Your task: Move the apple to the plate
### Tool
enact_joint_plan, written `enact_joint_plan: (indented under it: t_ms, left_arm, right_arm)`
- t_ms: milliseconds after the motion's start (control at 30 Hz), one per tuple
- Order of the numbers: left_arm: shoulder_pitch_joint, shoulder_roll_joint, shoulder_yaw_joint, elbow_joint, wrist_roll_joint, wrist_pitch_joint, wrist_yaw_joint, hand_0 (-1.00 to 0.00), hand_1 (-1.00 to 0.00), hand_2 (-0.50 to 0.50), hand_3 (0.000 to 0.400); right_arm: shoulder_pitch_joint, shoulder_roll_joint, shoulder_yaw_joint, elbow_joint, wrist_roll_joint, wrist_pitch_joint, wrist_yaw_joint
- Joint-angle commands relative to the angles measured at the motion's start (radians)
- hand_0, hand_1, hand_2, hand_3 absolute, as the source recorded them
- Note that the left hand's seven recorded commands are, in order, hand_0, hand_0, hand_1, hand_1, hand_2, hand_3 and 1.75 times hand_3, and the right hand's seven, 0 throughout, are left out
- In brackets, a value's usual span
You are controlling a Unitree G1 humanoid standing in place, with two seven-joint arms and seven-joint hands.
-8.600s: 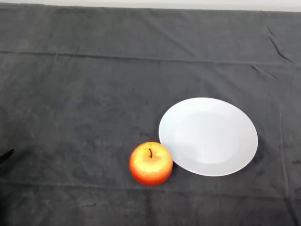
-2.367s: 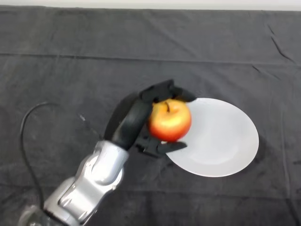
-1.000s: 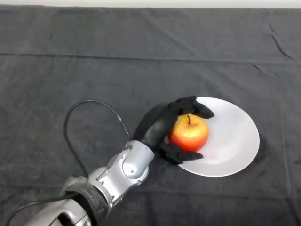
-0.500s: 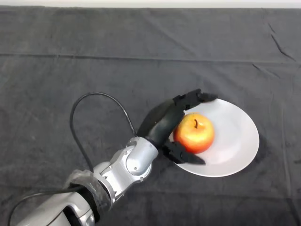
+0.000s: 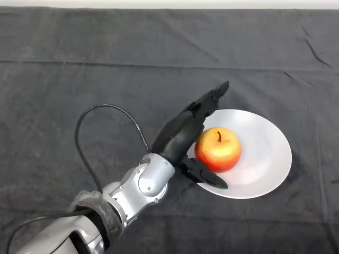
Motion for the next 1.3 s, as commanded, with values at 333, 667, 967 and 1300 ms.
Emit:
enact_joint_plan:
  t_ms: [333, 667, 967, 1300]
  left_arm:
    - [-0.012, 0.111, 0.096, -0.027, -0.027, -0.064, 0.031, 0.00, 0.00, 0.00, 0.000]
    - [0.095, 0.230, 0.213, -0.182, -0.025, -0.081, 0.083, 0.00, 0.00, 0.00, 0.000]
    - [0.244, 0.355, 0.346, -0.346, -0.030, -0.101, 0.130, 0.00, 0.00, 0.00, 0.000]
    - [0.397, 0.475, 0.518, -0.462, -0.087, -0.118, 0.138, 0.00, 0.00, 0.00, 0.000]
  right_arm:
    - [0.002, -0.010, -0.0091, -0.011, 0.0152, -0.009, 0.0138]
    - [0.003, -0.010, -0.0089, -0.011, 0.0149, -0.009, 0.0138]
    - [0.003, -0.009, -0.0080, -0.014, 0.0141, -0.008, 0.0125]
    - [0.004, -0.007, -0.0067, -0.018, 0.0130, -0.007, 0.0101]
